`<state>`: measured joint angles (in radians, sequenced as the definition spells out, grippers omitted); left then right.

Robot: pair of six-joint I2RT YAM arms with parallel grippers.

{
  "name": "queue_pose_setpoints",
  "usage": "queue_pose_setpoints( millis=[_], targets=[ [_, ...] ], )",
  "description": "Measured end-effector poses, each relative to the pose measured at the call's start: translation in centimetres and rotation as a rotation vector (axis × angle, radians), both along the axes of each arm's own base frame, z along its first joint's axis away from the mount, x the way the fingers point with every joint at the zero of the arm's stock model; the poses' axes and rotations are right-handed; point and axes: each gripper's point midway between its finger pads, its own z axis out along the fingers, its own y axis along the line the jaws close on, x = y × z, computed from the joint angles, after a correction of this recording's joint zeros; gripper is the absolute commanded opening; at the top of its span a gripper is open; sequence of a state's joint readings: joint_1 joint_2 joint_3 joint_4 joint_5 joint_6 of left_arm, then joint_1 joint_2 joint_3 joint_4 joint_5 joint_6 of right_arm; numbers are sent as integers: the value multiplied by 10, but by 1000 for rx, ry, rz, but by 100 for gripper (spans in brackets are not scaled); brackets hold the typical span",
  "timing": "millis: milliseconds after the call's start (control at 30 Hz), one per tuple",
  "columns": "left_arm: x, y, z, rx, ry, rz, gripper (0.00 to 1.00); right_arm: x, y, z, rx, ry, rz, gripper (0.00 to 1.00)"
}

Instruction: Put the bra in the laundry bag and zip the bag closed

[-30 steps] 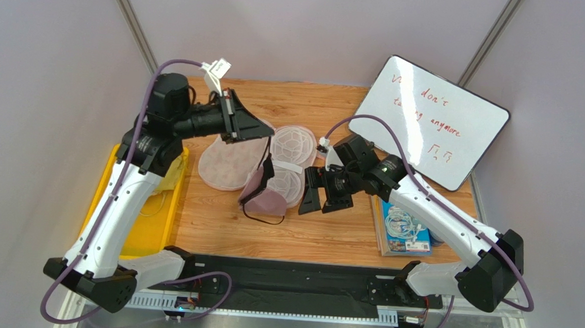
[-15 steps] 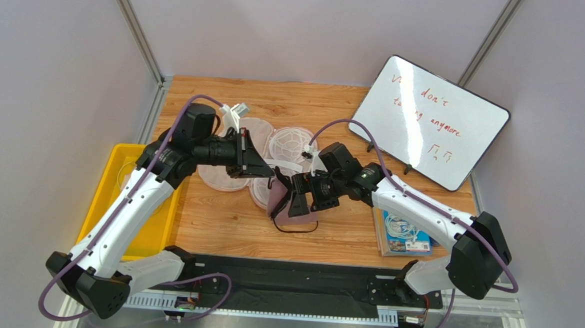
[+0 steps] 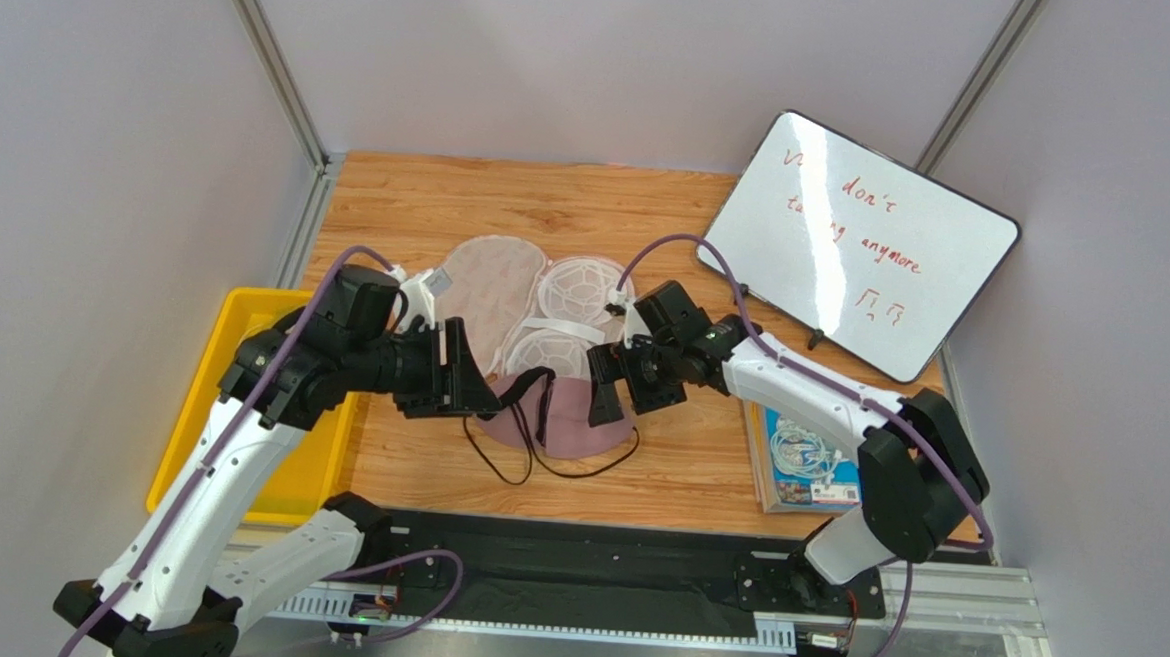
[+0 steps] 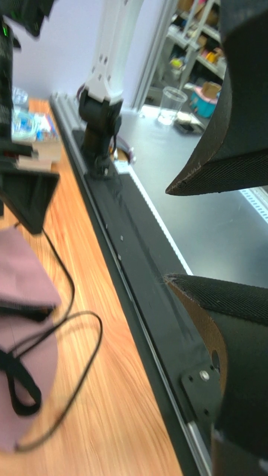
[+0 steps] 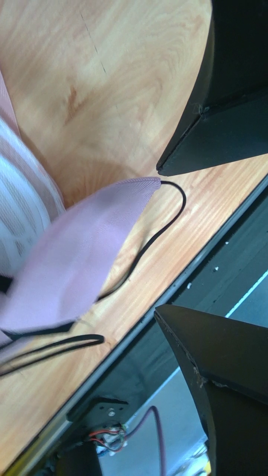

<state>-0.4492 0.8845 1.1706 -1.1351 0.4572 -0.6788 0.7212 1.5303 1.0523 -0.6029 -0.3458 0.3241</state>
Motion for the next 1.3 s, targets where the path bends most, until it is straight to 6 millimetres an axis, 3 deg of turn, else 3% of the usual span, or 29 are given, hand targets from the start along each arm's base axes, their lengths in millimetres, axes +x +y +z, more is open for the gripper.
queue_pose_setpoints(
  millis=[133,233,433,533,633,767,867,1033,1233,1300],
  targets=[
    [9,10,-10,85,27,50,50,21,-11,-12,16,50,-65,90],
    [22,11,-22,133,61,71,47,33,-15,-15,56,86,-88,87],
    [61,16,-67,219,171,111,50,29,5,-19,133,149,-1,76],
    [75,21,-83,258,202,115,52,28,10,-28,141,181,20,66],
    [82,25,-93,292,211,105,53,26,10,-36,131,205,24,50],
    [90,25,-97,305,201,88,53,26,9,-39,126,206,28,13],
    [93,24,-100,309,205,81,53,24,9,-39,122,221,18,0],
    [95,22,-100,299,199,80,52,7,-3,-34,73,293,-46,0],
    [90,17,-99,251,196,89,53,-57,-26,-11,103,449,-150,1],
    [83,16,-101,230,213,100,53,-72,-29,-11,101,499,-188,11]
  ],
)
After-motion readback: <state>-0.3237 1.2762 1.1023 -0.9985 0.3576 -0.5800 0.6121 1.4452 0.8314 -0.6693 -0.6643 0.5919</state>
